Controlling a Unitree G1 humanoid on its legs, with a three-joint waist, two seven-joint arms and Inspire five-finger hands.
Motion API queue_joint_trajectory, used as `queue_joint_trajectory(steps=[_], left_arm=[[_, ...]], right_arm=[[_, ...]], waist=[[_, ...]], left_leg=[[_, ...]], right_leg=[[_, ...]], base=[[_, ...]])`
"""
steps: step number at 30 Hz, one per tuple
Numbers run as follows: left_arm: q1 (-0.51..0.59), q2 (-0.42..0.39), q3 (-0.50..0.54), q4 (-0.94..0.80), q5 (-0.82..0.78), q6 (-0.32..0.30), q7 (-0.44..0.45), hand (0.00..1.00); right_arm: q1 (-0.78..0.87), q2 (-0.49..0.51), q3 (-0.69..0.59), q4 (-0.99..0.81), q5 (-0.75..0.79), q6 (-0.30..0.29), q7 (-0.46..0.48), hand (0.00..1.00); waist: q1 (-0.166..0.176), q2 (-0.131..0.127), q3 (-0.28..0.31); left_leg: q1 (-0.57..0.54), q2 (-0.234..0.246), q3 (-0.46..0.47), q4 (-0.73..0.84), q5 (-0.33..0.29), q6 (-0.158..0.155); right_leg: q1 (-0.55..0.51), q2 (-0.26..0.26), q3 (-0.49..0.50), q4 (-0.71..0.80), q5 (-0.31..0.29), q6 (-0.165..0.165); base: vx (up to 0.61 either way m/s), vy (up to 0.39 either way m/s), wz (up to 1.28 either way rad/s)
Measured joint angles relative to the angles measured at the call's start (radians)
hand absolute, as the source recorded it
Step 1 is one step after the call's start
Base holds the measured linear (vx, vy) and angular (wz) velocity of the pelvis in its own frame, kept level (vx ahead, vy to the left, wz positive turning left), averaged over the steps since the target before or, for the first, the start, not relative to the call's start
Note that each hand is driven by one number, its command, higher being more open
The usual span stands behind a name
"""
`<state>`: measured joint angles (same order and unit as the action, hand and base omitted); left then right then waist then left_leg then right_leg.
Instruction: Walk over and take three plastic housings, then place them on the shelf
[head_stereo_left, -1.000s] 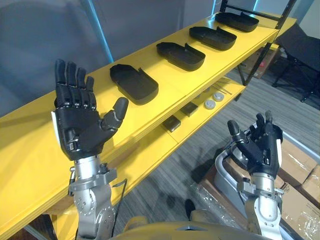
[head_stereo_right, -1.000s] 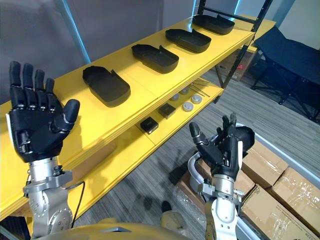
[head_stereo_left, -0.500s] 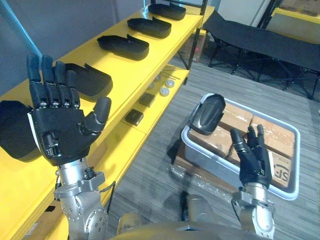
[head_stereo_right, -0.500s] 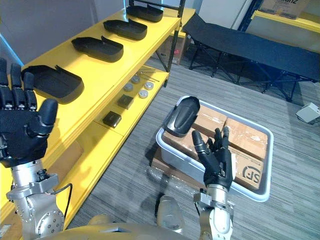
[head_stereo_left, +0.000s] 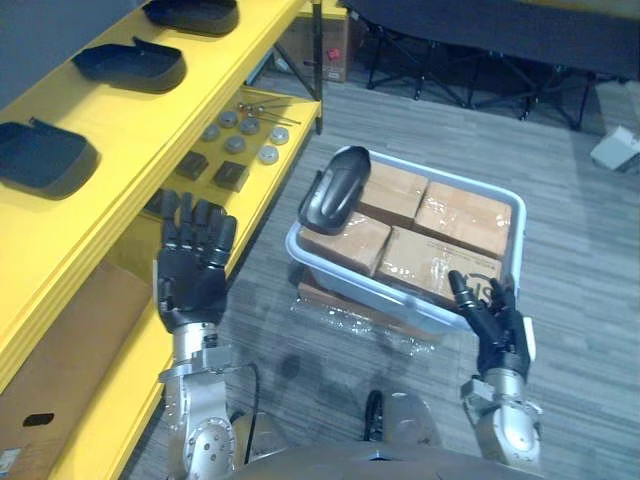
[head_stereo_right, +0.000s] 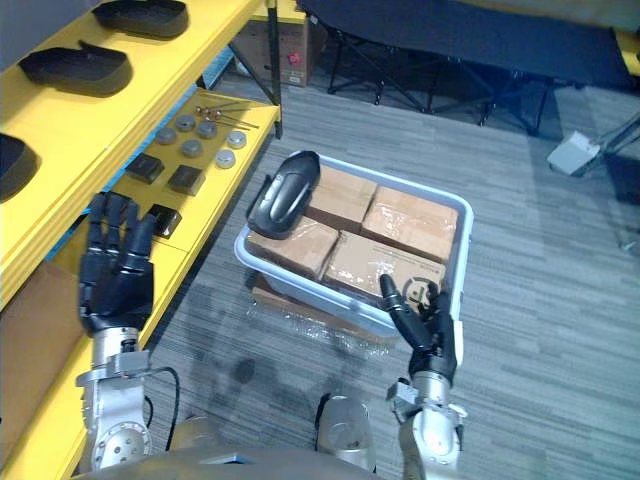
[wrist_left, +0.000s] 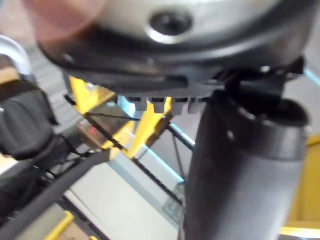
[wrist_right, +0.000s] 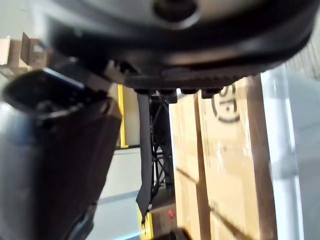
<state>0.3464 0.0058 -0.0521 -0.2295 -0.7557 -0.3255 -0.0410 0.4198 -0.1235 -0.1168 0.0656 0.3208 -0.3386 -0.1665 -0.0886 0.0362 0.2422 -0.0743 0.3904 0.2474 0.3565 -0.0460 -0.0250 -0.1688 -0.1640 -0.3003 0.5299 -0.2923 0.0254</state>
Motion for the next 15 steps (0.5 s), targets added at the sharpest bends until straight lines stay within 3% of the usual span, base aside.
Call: queue_joint_trajectory(steps=[3,5,7,8,12,15], left_arm=[[0.019,-0.003,-0.009,0.091,0.097,0.051,0.005,1.0],[0.066,-0.004,0.005,0.122,0.101,0.065,-0.004,1.0],[0.069,-0.001,0.043,0.185,0.168,0.084,0.012,1.0],[0.055,0.006,0.071,0.24,0.245,0.114,0.042,1.0],[0.005,0.05,0.091,0.459,0.469,0.207,0.164,1.0],[-0.011,0.065,0.093,0.523,0.54,0.227,0.225,1.0]], right_arm=[[0.024,-0.008,-0.081,0.001,0.01,0.0,0.015,1.0],[0.027,-0.036,-0.096,0.004,0.007,0.0,0.036,1.0],[0.012,-0.037,-0.099,0.022,-0.001,0.0,0.034,1.0],[-0.015,-0.04,-0.091,0.038,-0.003,0.01,0.029,1.0],[-0.172,-0.047,-0.053,0.148,-0.051,0.046,0.022,1.0],[-0.288,-0.089,-0.015,0.201,-0.082,0.067,0.003,1.0]], waist=[[0.001,0.028,-0.01],[0.017,0.041,-0.019],[0.035,0.046,-0.022],[0.037,0.049,-0.026],[0.063,0.032,-0.018],[0.087,0.013,0.004]], left_leg=[[-0.004,-0.099,-0.006,0.057,-0.077,-0.04],[0.01,-0.226,-0.036,-0.022,-0.125,-0.044],[0.055,-0.252,-0.035,-0.134,-0.115,-0.03],[0.071,-0.26,-0.042,-0.17,-0.114,-0.045],[0.037,-0.275,-0.022,-0.167,-0.101,-0.031],[0.004,-0.285,-0.023,-0.151,-0.096,-0.021]], right_leg=[[0.031,0.011,0.01,-0.089,0.047,-0.016],[0.049,0.037,0.039,-0.189,0.11,-0.018],[0.047,0.058,0.058,-0.201,0.123,-0.015],[0.042,0.063,0.064,-0.202,0.129,-0.008],[0.034,0.061,0.083,-0.287,0.204,0.011],[0.04,0.061,0.081,-0.359,0.261,0.02]], base=[[0.02,-0.153,-0.16],[0.03,-0.013,-0.43],[0.01,0.038,-0.36],[-0.02,0.059,-0.22],[-0.08,0.095,-0.17],[-0.1,0.071,0.01]])
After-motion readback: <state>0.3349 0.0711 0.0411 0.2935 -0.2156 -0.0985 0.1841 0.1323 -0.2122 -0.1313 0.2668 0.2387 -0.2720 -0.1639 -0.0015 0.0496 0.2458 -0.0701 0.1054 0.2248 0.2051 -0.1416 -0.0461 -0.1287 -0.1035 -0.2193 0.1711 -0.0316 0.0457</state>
